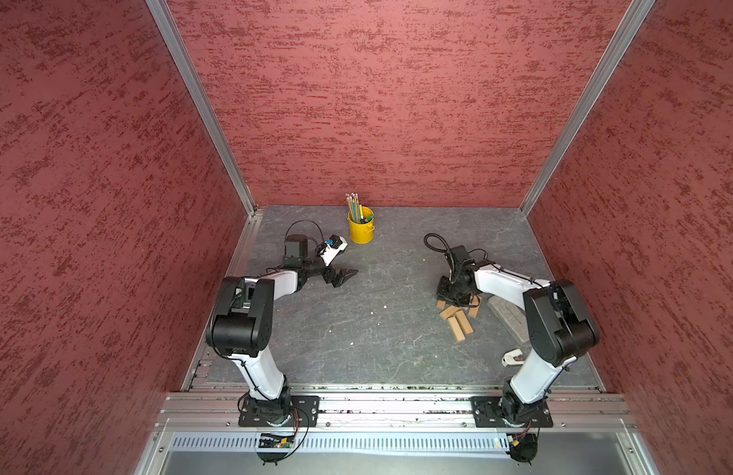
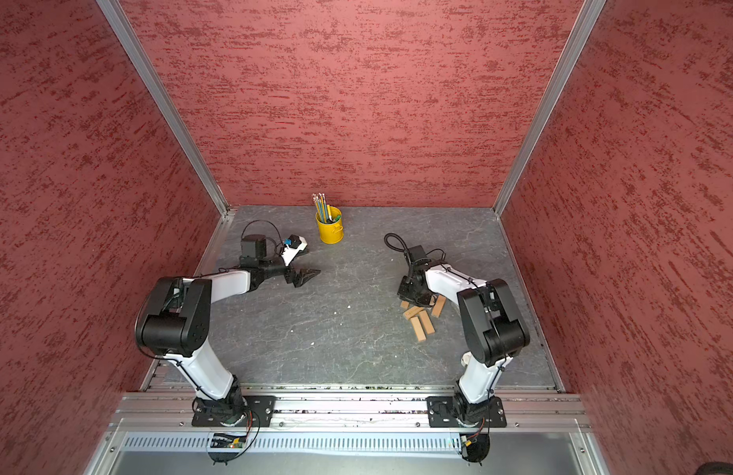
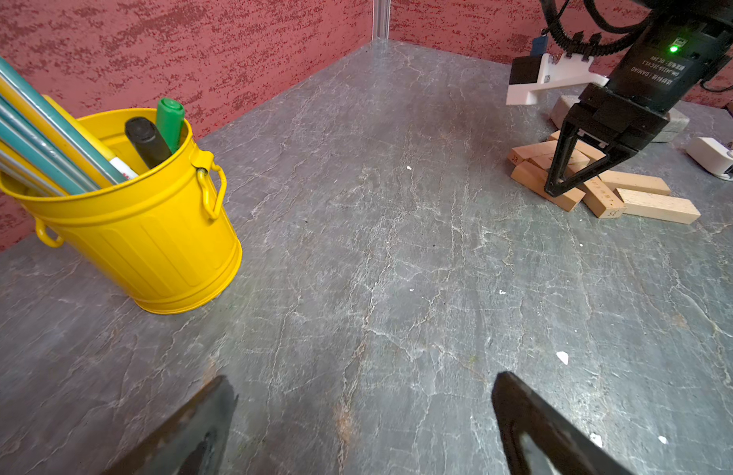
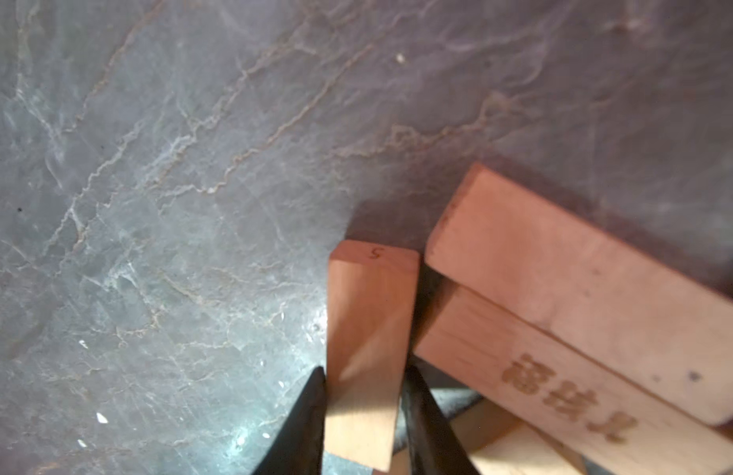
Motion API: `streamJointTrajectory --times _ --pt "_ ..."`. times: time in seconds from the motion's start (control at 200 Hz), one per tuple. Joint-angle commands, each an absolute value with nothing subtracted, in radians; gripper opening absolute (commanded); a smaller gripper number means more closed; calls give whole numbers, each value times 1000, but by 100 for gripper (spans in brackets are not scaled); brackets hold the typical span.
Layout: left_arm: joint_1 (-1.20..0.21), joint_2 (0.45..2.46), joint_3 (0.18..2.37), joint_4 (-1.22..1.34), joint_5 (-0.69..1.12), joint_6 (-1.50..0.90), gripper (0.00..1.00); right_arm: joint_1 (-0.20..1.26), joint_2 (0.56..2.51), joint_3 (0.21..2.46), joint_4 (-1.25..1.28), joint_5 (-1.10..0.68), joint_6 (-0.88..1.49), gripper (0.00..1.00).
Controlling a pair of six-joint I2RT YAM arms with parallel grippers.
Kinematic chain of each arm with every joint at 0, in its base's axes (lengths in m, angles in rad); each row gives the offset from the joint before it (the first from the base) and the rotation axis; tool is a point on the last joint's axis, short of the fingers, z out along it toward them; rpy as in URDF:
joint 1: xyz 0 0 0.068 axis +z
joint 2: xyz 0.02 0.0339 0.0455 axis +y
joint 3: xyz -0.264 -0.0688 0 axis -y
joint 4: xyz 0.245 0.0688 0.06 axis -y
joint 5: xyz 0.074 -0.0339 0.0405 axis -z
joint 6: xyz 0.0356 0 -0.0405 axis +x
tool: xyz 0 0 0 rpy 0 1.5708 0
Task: Assemble the number 8 with building blocks
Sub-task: Move the building block to the center of the board.
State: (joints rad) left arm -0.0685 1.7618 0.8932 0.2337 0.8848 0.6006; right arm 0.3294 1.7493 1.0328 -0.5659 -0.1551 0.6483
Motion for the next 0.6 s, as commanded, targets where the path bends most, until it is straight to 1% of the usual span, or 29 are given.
streamJointTrajectory --times 0.0,0.115,0.266,0.596 --pt "-72 1776 914 208 887 617 99 371 1816 1066 -524 -143 645 18" --pt "-74 1778 919 201 885 619 99 424 1862 1119 -548 -130 639 13" --pt "-77 1781 924 193 880 622 99 465 1893 1149 -513 -138 637 13" --pt "-80 1784 933 177 877 625 99 547 2003 1311 -566 -61 529 14"
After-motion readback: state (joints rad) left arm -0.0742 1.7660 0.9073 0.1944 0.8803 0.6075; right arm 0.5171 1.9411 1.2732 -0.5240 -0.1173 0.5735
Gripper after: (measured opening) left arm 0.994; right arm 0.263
